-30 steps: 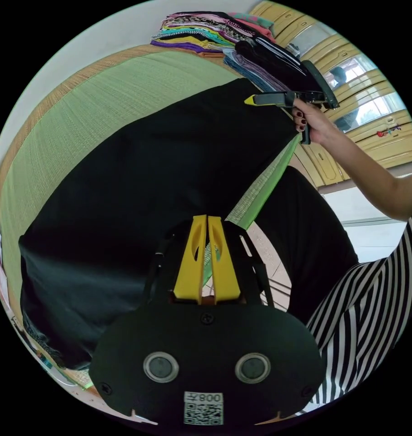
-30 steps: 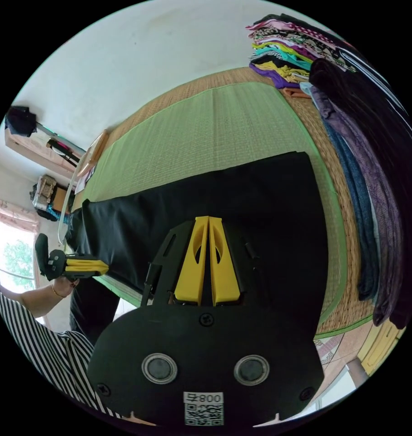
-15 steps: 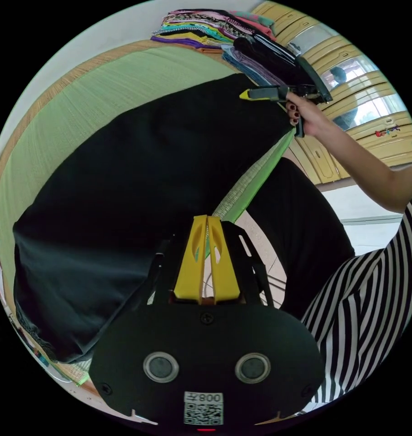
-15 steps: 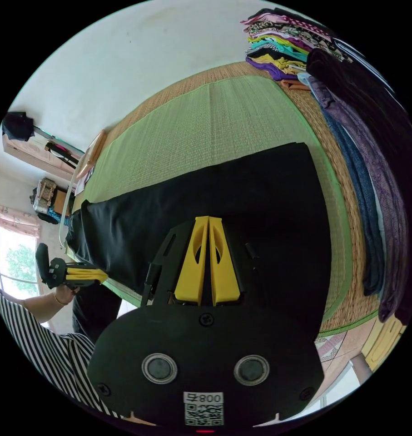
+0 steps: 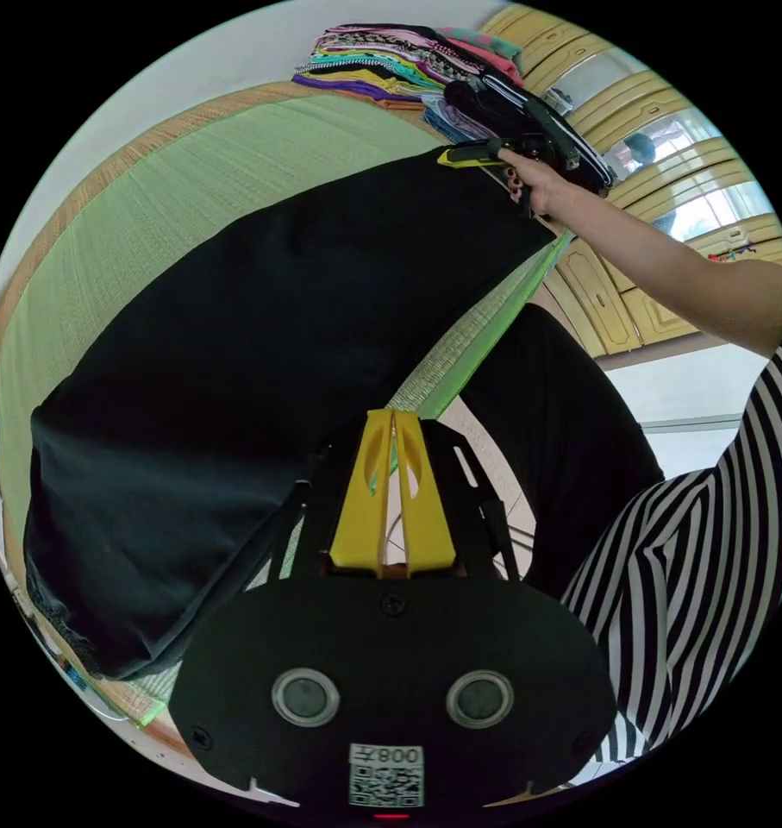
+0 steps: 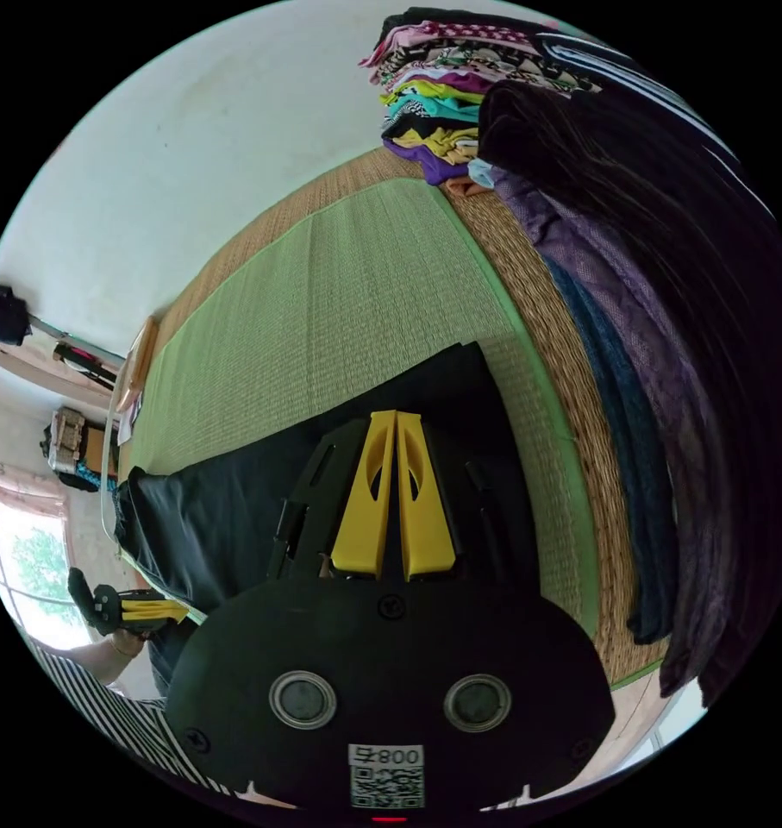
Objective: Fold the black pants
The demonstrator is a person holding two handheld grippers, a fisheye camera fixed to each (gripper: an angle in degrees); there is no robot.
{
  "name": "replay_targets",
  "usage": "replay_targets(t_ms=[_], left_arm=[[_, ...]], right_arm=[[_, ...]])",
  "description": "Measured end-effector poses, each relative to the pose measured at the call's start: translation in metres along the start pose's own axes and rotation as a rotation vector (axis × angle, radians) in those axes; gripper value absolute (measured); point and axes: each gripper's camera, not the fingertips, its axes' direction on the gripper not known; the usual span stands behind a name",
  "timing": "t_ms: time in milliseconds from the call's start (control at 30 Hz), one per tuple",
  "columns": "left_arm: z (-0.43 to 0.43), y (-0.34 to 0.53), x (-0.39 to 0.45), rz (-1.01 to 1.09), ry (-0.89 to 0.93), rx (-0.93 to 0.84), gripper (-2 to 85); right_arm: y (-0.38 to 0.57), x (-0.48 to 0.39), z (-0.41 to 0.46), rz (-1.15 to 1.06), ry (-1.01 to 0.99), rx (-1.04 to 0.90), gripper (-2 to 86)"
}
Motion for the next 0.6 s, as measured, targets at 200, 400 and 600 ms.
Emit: replay_targets(t_ms=[200, 400, 600], left_arm=[[-0.023, 0.038, -0.010, -0.118, -0.031, 0.021, 2.5], [-0.043, 0.074, -0.026, -0.223, -0.107, 0.017, 4.4], [-0.053, 0.099, -0.039, -0.265, -0.150, -0.005, 5.2]], right_arm=[[0.004, -0.067, -0.012, -0.122, 0.001, -0.011, 0.0], [0.082, -0.244, 0.008, -0.560, -0.313, -0.218, 0.2], [0.182, -0.408, 0.042, -0.939, -0.365, -0.418, 1.3]])
